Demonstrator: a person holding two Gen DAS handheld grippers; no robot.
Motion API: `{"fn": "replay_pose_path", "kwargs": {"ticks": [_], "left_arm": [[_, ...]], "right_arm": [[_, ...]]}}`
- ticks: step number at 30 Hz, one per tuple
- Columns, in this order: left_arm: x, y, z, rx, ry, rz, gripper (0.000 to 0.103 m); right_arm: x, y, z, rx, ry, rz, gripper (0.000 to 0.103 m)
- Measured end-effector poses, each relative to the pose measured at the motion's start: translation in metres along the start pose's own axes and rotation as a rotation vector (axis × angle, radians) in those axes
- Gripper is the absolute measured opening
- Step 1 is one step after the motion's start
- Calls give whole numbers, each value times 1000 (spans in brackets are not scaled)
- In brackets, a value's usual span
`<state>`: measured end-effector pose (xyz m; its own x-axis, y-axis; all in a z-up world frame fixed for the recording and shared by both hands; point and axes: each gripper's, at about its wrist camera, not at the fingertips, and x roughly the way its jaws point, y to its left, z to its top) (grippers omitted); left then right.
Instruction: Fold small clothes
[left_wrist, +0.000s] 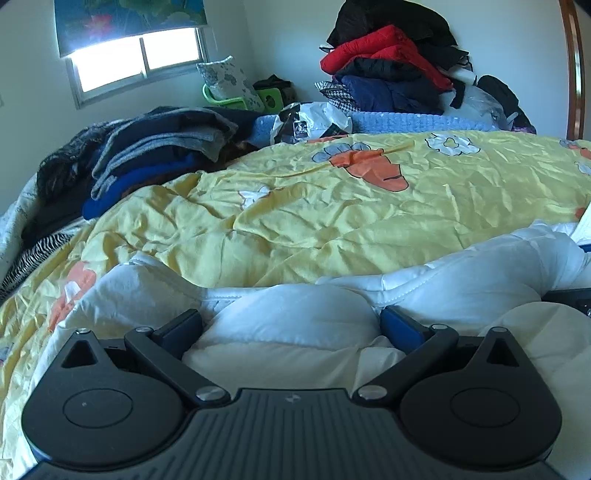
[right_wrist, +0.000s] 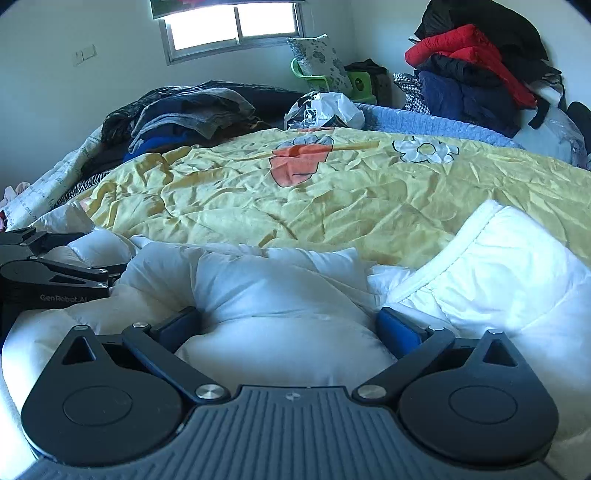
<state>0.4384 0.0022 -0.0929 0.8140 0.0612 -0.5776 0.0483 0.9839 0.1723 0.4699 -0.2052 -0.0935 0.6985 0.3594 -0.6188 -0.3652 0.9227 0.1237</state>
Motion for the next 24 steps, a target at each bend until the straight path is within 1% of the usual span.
{"fn": "replay_pose_path", "kwargs": {"ticks": [2,3,4,5,6,7,8,9,11,12,14,16,17,19,20,21,22,23,24], "left_arm": [[-7,5,1,-4,-22,-6,103],[-16,10,0,-19,-42,2,103],[-30,18,-2,-51,-80,18,103],[-47,27,-7,-100,-123,22,103],[-67,40,-13,-159,-158,4,103],[-87,55,-21,-230,-185,-24,103],[-106,70,-32,-306,-202,-57,103],[-124,85,-45,-386,-206,-84,103],[-152,109,-74,-550,-191,-104,103],[-163,119,-89,-618,-179,-105,103],[-179,131,-117,-735,-137,-86,103],[-188,138,-142,-838,-89,-43,103],[-190,140,-152,-894,-60,-32,103],[-191,142,-168,-993,-1,-53,103],[-196,141,-172,-1014,-28,-58,103],[-199,140,-173,-1042,-26,-65,103],[-200,139,-174,-1072,-18,-87,103],[-201,137,-174,-1096,-17,-110,103],[-200,135,-174,-1102,-21,-132,103]], "right_arm": [[-4,0,1,-6,-9,-2,99],[-12,0,3,-5,-25,-14,93],[-26,0,3,15,-62,-27,90],[-42,-2,3,48,-105,-27,92],[-68,-6,0,110,-168,-3,93],[-92,-11,-5,167,-216,36,95],[-118,-15,-12,223,-256,86,100],[-145,-21,-23,277,-284,132,103],[-188,-31,-52,387,-304,189,103],[-206,-36,-69,443,-298,206,103],[-233,-44,-104,529,-271,202,101],[-252,-50,-137,616,-254,167,102],[-258,-54,-153,674,-244,151,102],[-261,-62,-177,800,-230,141,101],[-259,-65,-187,855,-232,150,101],[-255,-68,-196,906,-234,165,101],[-251,-70,-203,955,-234,172,100],[-250,-69,-204,956,-259,161,98],[-246,-70,-201,957,-261,163,99]]}}
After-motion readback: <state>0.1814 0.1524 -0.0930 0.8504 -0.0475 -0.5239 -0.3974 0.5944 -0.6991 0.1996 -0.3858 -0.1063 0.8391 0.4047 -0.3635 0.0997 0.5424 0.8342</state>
